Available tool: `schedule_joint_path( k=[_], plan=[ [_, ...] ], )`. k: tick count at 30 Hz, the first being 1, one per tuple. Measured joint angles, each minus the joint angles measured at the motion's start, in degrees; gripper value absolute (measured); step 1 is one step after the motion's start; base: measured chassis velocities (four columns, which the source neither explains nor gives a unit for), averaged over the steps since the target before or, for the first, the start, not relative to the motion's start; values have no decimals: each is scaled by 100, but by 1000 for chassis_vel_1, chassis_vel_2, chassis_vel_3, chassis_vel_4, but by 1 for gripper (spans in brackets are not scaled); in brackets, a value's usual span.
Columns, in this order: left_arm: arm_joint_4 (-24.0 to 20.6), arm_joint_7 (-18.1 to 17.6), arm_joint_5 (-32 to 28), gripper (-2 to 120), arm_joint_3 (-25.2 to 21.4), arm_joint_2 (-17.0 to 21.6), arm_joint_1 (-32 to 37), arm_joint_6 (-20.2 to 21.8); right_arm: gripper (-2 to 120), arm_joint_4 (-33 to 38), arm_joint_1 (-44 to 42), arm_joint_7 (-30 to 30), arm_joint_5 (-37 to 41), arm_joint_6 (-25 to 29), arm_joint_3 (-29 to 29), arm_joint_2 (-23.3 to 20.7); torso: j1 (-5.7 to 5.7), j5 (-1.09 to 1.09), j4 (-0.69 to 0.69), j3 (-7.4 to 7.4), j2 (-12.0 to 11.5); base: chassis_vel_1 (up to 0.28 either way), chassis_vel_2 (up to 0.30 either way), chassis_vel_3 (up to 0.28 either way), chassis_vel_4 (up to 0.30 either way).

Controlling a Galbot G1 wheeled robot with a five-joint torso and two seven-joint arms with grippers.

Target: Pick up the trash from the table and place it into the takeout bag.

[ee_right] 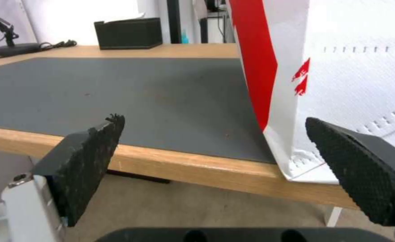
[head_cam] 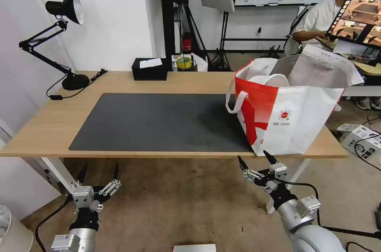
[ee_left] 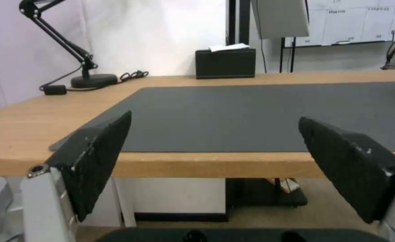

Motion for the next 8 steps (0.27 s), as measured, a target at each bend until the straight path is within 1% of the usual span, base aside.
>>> schedule_joint_path(
  k=[8],
  plan=[
    [5, 3, 1, 100, 3, 1, -8, 14, 100, 0, 0, 0, 0, 0, 0, 0, 0, 0, 0, 0, 0, 0, 0, 0, 0]
  ],
)
